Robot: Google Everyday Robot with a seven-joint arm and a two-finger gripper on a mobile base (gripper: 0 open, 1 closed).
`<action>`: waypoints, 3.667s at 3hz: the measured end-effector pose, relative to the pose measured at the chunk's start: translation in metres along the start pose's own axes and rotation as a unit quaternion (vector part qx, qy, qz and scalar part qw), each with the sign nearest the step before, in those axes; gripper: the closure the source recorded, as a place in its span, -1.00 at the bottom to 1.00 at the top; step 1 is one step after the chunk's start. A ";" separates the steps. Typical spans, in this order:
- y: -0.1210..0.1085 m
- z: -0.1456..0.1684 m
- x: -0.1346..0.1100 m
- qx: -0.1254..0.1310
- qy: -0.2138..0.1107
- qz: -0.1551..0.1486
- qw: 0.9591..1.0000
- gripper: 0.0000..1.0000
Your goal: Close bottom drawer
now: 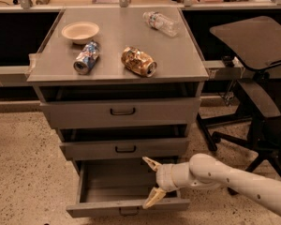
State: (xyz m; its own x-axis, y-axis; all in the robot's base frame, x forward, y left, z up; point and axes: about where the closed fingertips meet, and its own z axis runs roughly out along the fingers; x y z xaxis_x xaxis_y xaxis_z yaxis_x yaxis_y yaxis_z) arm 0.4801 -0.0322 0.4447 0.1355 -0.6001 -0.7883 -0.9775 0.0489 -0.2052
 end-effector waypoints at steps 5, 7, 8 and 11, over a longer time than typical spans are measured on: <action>0.089 0.122 0.155 -0.122 0.017 0.120 0.985 0.38; 0.095 0.131 0.188 -0.099 0.051 0.091 0.990 1.00; 0.094 0.137 0.205 -0.078 0.078 0.085 0.990 1.00; 0.090 0.143 0.226 -0.043 0.129 0.099 0.986 0.62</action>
Offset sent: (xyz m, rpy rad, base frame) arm 0.0045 0.0440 -0.1605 0.0887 0.3173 0.1063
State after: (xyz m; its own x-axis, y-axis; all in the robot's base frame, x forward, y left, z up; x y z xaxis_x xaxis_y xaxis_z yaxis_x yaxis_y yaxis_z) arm 0.4458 -0.0491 0.1650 -0.0935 -0.7695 -0.6318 -0.9924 0.1233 -0.0033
